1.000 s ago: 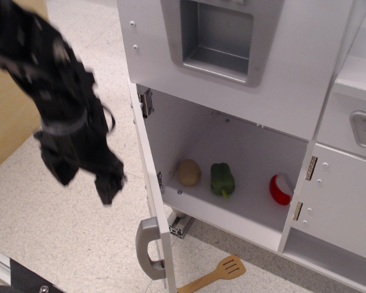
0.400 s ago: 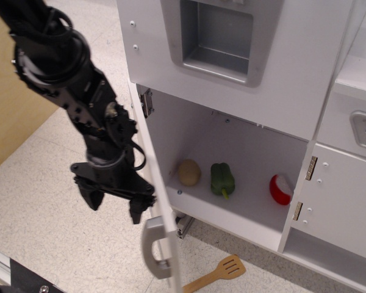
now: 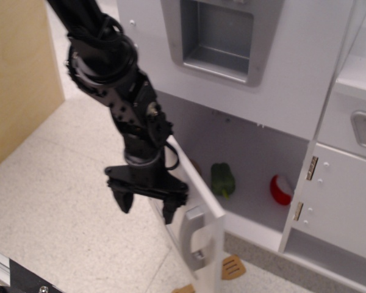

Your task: Close low fridge

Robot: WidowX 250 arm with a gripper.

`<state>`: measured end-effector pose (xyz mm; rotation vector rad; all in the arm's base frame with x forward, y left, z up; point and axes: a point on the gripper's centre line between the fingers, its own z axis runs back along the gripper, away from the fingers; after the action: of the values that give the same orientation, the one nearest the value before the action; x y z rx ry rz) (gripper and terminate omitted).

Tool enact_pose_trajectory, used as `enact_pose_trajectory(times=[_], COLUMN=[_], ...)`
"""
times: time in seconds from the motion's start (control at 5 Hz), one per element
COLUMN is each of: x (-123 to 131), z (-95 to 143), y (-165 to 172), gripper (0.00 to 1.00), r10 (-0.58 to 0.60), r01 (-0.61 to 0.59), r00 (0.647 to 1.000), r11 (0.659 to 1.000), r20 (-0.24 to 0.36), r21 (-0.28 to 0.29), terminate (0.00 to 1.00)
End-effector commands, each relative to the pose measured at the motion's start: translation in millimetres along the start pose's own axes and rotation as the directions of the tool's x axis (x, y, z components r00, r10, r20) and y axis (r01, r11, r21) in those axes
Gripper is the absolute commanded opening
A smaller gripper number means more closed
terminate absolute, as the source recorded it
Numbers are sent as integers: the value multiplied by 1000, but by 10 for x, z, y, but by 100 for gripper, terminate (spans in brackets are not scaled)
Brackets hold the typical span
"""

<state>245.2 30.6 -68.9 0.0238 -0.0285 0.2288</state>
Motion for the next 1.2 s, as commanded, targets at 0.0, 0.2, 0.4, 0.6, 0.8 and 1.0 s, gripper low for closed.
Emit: enact_pose_trajectory(times=[0.0, 0.2, 0.4, 0.6, 0.8, 1.0], x=[346, 481, 624, 805, 937, 901], z=[38, 18, 33, 42, 60, 68], y=[-269, -363, -443, -490, -507, -480], gripper=[100, 100, 100, 100, 100, 100], r10=[56, 72, 82, 102, 117, 107], r01=[-55, -68, -76, -94, -109, -99], r00=[997, 993, 989, 985, 980, 981], r11=[998, 997, 996, 994, 992, 994], r20=[52, 95, 121, 143, 159, 163], r21=[-27, -45, -50, -55, -60, -56], terminate=[0, 0, 0, 0, 0, 0])
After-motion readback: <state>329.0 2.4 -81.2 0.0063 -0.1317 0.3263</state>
